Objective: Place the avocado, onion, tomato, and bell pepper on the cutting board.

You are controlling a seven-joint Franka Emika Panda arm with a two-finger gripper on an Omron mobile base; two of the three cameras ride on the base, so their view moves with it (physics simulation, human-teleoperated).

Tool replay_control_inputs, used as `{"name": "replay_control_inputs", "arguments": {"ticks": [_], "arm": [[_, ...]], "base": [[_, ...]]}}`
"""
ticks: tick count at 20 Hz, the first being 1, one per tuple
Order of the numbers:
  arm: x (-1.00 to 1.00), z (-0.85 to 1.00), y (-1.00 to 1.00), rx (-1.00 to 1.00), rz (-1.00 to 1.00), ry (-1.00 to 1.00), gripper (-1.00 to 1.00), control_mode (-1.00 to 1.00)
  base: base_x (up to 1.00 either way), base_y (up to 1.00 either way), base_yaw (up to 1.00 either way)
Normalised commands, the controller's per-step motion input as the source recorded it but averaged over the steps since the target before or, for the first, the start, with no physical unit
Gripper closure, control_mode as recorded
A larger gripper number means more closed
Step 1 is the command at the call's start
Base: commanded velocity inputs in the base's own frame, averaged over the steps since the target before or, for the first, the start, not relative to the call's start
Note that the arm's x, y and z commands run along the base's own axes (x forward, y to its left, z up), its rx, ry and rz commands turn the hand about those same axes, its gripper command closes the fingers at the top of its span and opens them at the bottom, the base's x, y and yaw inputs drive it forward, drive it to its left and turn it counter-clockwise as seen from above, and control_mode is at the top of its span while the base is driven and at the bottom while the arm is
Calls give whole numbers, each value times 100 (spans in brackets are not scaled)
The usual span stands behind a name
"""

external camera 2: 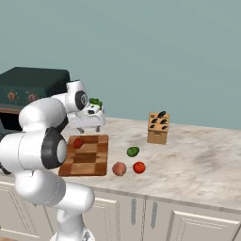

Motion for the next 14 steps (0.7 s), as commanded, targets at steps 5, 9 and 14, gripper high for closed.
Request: {"name": "replay_control_inputs", "arguments": {"ticks": [5,9,14], "arm": [[-3,0,-95,5,0,0,-100,-100],[-5,0,-96,9,0,0,-100,-100],[-6,-6,-73,5,0,0,-100,-100]], "base": [[0,0,0],[0,0,0],[0,0,0]]}}
